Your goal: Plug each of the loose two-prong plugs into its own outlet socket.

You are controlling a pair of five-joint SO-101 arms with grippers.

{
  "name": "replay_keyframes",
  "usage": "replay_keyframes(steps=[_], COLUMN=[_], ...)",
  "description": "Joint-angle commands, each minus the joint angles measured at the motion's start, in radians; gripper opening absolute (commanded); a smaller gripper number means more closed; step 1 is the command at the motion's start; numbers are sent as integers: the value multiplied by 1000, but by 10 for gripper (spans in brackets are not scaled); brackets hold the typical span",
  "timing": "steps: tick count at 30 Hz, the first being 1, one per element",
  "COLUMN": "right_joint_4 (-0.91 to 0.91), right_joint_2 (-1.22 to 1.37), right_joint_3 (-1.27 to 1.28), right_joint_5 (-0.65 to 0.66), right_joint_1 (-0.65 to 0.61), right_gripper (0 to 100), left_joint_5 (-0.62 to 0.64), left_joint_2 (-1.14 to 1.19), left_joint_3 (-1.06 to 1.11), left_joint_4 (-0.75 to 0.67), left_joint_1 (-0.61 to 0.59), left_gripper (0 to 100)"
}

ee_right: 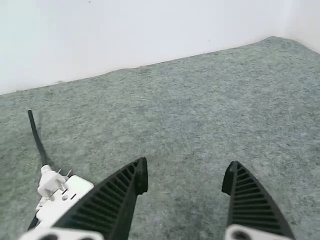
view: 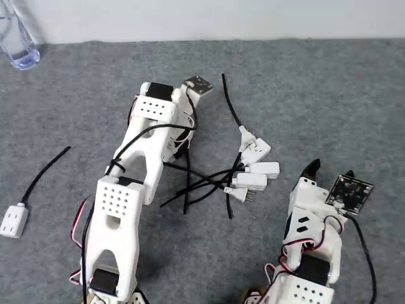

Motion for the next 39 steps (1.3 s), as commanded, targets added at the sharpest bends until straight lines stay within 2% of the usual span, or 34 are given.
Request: replay_keyframes(steps=[1, 4, 12, 20, 22, 24, 26, 28, 33, 39], right_joint_4=[-10, -10, -10, -10, -10, -10, -10, -10, -10, -10], right_joint_2=[13, 13, 13, 13, 13, 13, 13, 13, 13, 13], right_joint_3=[18, 18, 18, 18, 18, 18, 18, 18, 18, 18], right_joint_5=[11, 11, 11, 11, 11, 11, 11, 11, 11, 11], right_joint_1=[-10, -10, -10, -10, -10, -10, -10, -10, -10, -10], right_gripper=[252, 252, 252, 252, 252, 252, 252, 252, 252, 252], left_joint_5=[-6, -11, -147, -132, -129, -114, -32, 17, -6, 0], left_joint_2=[-9, -12, -3, -3, -3, -3, -11, -12, -12, -11], left_joint_3=[-2, -13, -67, -70, -67, -64, -53, -54, -56, -114], left_joint_4=[29, 26, 29, 28, 29, 29, 29, 29, 26, 29], left_joint_1=[15, 18, 41, 41, 37, 31, 26, 29, 18, -100], left_gripper=[26, 29, 31, 31, 69, 164, 255, 302, 306, 306])
